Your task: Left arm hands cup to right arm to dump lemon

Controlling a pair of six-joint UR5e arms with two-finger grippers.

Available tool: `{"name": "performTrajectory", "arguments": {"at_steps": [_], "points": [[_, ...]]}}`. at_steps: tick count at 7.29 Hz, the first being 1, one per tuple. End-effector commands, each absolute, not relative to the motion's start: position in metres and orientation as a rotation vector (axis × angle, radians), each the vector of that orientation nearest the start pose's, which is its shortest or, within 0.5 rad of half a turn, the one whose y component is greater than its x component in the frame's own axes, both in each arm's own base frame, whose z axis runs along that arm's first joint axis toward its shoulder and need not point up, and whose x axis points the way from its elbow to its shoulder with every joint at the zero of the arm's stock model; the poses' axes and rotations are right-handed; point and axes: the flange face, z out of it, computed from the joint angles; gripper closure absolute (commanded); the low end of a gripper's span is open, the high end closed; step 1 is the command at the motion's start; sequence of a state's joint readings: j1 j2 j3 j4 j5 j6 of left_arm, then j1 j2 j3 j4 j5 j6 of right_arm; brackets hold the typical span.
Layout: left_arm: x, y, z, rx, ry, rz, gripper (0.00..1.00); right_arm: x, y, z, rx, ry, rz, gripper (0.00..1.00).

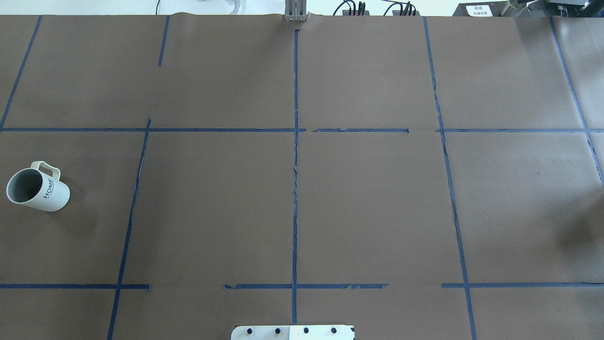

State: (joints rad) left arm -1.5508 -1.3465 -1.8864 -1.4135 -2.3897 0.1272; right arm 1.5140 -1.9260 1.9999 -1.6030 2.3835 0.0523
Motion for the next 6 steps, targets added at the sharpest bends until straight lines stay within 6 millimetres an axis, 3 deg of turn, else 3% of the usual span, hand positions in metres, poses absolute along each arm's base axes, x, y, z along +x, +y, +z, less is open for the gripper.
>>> {"name": "performTrajectory", "arguments": {"at_steps": [1, 6], "points": [[-0.053, -0.3924, 0.6147, -0.017, 0.817, 0.11, 0.0, 0.0415, -0.3484, 0.5965, -0.003, -0.811, -0.025, 0.0], [-0.0528, -0.3892, 0.6165, -0.022, 0.821, 0.105, 0.0, 0.0412, -0.3445, 0.5997, -0.012, -0.81, -0.023, 0.0]]}}
